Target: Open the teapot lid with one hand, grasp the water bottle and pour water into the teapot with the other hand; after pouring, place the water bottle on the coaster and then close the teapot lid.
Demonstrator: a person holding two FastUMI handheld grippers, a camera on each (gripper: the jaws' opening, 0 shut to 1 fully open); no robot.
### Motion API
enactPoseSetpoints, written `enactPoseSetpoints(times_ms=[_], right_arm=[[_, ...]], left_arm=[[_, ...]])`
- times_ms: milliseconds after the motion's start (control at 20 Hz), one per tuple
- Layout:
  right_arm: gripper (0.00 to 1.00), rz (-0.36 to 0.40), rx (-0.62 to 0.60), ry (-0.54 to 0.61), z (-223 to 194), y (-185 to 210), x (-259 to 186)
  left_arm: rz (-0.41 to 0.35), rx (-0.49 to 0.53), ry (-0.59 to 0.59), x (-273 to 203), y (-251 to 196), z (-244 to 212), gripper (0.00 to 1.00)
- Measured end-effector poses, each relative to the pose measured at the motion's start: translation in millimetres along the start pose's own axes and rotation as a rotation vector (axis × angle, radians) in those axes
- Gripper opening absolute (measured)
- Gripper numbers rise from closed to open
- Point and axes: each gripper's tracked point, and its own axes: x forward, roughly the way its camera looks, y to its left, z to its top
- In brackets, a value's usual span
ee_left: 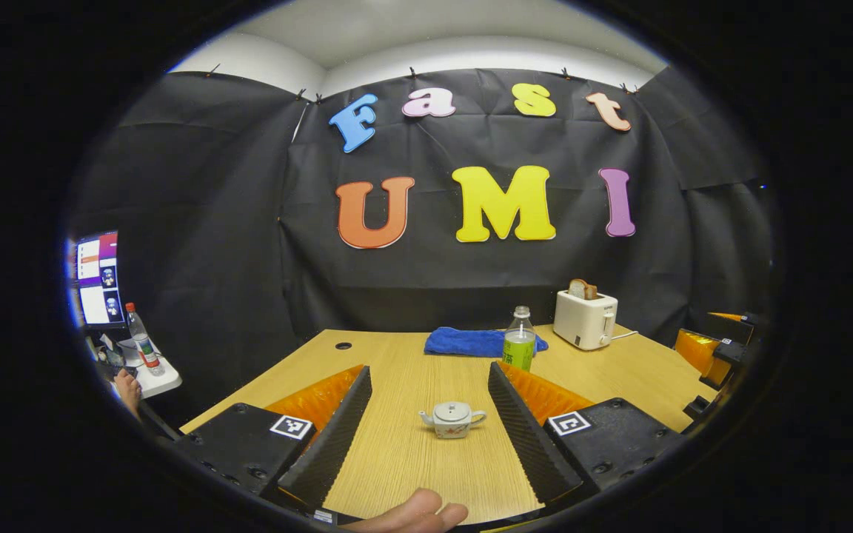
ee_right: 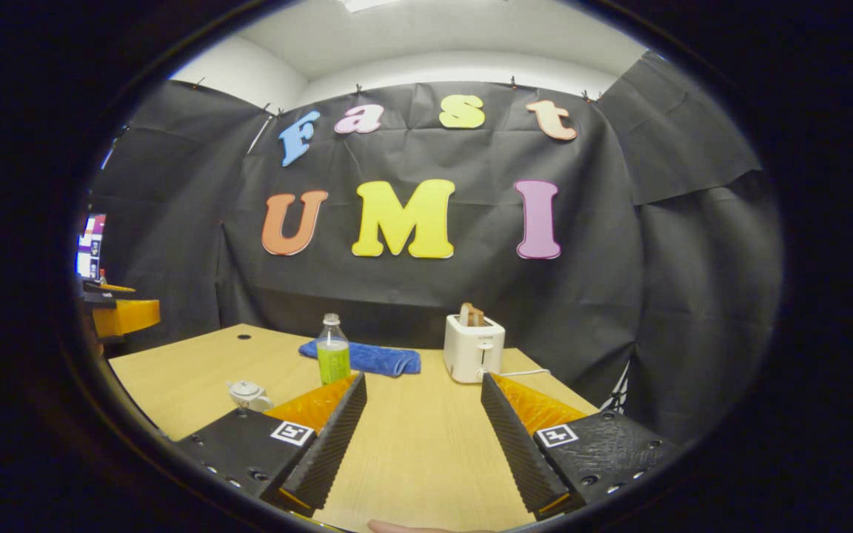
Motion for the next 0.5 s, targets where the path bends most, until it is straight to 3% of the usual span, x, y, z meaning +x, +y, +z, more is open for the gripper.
enactPoseSetpoints(times_ms=[500], right_arm=[[0.93, -0.029, 0.010, -0.006, -0.9, -8.4, 3.6]], left_arm=[[0.002, 0.004, 0.019, 4.4, -0.2, -6.2, 0.99]])
